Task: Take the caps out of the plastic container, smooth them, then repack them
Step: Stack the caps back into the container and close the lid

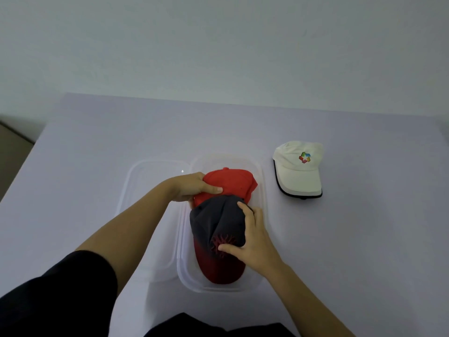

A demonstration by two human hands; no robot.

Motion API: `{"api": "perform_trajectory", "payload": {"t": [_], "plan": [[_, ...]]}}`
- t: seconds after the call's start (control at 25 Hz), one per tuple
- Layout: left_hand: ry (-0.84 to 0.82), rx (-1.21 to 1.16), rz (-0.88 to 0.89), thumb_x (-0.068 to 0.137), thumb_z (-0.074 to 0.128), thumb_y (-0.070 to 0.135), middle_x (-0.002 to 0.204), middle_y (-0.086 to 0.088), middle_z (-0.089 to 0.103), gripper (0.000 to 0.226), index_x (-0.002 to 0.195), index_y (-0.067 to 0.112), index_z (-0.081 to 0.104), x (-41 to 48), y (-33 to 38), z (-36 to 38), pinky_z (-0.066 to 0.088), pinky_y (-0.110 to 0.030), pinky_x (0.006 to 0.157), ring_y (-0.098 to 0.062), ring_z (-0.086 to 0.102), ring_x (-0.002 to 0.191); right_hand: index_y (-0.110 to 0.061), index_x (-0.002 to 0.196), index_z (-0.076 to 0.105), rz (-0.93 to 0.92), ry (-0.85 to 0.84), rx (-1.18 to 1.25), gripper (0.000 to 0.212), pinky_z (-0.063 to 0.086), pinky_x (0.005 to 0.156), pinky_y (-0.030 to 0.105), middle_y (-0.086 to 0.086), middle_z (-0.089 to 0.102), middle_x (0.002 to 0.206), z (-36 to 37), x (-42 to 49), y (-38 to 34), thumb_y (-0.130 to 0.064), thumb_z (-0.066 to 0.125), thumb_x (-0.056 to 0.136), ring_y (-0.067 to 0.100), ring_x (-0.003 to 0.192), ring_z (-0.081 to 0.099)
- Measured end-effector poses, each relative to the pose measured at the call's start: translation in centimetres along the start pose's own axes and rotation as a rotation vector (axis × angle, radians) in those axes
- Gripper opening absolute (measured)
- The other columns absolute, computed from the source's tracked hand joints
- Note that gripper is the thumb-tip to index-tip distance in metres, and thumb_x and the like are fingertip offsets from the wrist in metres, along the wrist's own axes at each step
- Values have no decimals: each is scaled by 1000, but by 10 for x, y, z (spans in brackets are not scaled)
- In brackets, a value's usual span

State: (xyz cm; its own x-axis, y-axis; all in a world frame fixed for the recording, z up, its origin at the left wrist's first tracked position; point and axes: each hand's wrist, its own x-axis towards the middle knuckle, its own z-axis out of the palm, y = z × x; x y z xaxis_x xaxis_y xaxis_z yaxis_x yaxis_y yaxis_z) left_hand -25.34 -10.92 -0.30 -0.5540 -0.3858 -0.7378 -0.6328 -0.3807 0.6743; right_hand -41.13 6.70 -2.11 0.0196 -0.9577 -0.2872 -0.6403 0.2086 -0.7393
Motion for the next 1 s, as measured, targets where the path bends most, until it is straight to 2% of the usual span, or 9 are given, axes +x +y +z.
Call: {"api": "perform_trajectory", "payload": {"t": [0.08, 0.2, 0.36, 0.44, 0.52, 0.64, 0.76, 0.88, 1.0], "plan": [[23, 18, -15, 86, 63, 42, 127, -3, 58, 51, 131, 24, 47, 0, 3, -1, 53, -53, 87, -28, 60, 111, -27, 147, 8, -14, -5, -55, 103, 34, 109, 29, -5, 14, 145, -5, 4, -2, -50, 73, 71, 14, 133, 31], [167, 50, 83, 88, 52, 53, 135, 7, 47, 55, 138, 35, 37, -3, 10, 1, 46, -36, 94, -19, 51, 118, -25, 146, 13, -39, -8, -101, 95, 35, 107, 29, -4, 18, 149, -12, 9, -5, -53, 68, 75, 15, 133, 34], [373, 151, 172, 87, 55, 26, 126, -3, 57, 37, 124, 29, 50, 6, 18, 3, 46, -29, 87, -18, 56, 104, -29, 146, 16, -47, -75, 35, 83, 30, 110, 25, -9, 25, 150, -18, 7, -2, -46, 65, 81, 10, 136, 30], [382, 240, 132, 87, 48, 22, 133, -6, 53, 45, 132, 28, 44, 11, 22, 4, 43, -30, 90, -22, 53, 110, -30, 144, 21, -57, -62, 51, 76, 32, 109, 26, -9, 30, 148, -20, 6, 0, -43, 64, 83, 9, 134, 34], [341, 400, 88, 92, 39, 22, 147, -5, 40, 52, 143, 28, 33, 17, 25, 8, 32, -32, 104, -25, 41, 129, -29, 143, 24, -66, -49, 33, 72, 34, 106, 23, -8, 34, 143, -20, 7, 2, -43, 62, 85, 9, 131, 37], [248, 535, 61, 95, 31, 21, 153, 0, 32, 49, 144, 24, 33, 20, 24, 15, 22, -33, 112, -22, 30, 139, -28, 144, 24, -76, -57, 27, 70, 36, 107, 24, -8, 32, 140, -19, 9, 4, -42, 60, 86, 8, 129, 37], [193, 525, 38, 93, 34, 19, 149, 0, 38, 49, 142, 27, 36, 18, 21, 14, 28, -34, 109, -22, 37, 133, -29, 144, 23, -74, -79, 59, 70, 34, 109, 26, -9, 30, 141, -20, 12, 5, -40, 61, 86, 8, 131, 34], [206, 348, 87, 87, 47, 18, 131, -5, 51, 49, 134, 31, 42, 15, 21, 9, 44, -32, 94, -22, 52, 109, -31, 142, 25, -54, -124, 107, 71, 34, 111, 30, -14, 31, 136, -26, 19, 5, -37, 66, 84, 5, 129, 34], [261, 259, 158, 86, 60, 42, 122, -6, 54, 47, 128, 32, 42, 18, 13, 7, 50, -34, 91, -23, 57, 104, -30, 141, 27, -65, -157, 92, 77, 36, 110, 36, -13, 33, 135, -35, 26, 7, -41, 70, 78, 5, 128, 36]]}}
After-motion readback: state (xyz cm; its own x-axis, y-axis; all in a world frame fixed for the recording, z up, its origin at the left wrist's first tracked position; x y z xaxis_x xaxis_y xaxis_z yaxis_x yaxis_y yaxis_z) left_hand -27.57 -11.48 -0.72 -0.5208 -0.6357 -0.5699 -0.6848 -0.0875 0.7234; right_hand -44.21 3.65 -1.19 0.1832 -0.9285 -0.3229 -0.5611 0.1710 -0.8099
